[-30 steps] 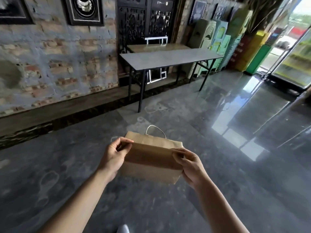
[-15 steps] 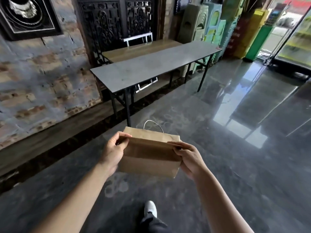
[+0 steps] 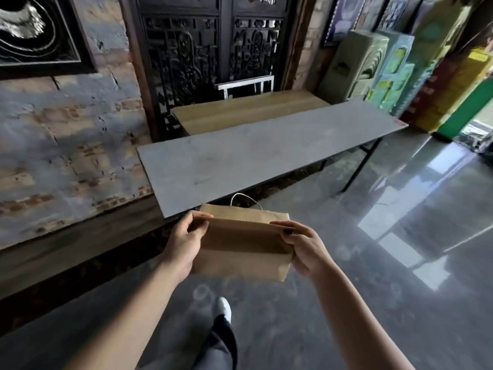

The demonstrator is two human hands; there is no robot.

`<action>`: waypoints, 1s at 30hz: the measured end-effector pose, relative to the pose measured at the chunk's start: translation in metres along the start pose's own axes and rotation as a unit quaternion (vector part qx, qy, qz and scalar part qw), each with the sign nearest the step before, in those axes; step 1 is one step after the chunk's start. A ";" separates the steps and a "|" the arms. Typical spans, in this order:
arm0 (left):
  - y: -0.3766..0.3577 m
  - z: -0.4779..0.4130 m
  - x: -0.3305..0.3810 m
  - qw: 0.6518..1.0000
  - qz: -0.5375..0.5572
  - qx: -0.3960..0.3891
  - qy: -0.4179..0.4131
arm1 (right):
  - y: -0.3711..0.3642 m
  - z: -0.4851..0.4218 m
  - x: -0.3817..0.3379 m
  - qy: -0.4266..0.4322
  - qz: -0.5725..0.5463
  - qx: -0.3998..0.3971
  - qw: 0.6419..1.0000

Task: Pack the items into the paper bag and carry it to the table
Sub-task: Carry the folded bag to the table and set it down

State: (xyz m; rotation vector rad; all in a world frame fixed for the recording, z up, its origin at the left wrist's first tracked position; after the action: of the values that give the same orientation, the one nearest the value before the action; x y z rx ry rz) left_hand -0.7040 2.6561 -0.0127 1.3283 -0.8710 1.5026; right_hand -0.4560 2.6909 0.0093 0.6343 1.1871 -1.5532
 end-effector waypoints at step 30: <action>-0.117 -0.510 0.010 0.917 -0.325 0.225 0.048 | -0.041 -0.660 -0.140 -0.017 0.432 -0.207 0.878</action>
State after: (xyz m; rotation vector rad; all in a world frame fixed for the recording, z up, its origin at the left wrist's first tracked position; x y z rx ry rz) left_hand -0.7637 3.1692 -0.0956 1.6430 0.0258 1.2395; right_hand -0.5602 3.3497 -0.1020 0.7039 0.9563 -0.5298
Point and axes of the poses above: each hand's wrist, its own z-axis away from the middle knuckle, its own y-axis out of the back of the hand, x = y × z, the point moved 5 cm from there along -z, towards the middle knuckle, and after that the axes turned 10 degrees about -z, right-handed, at the moved point
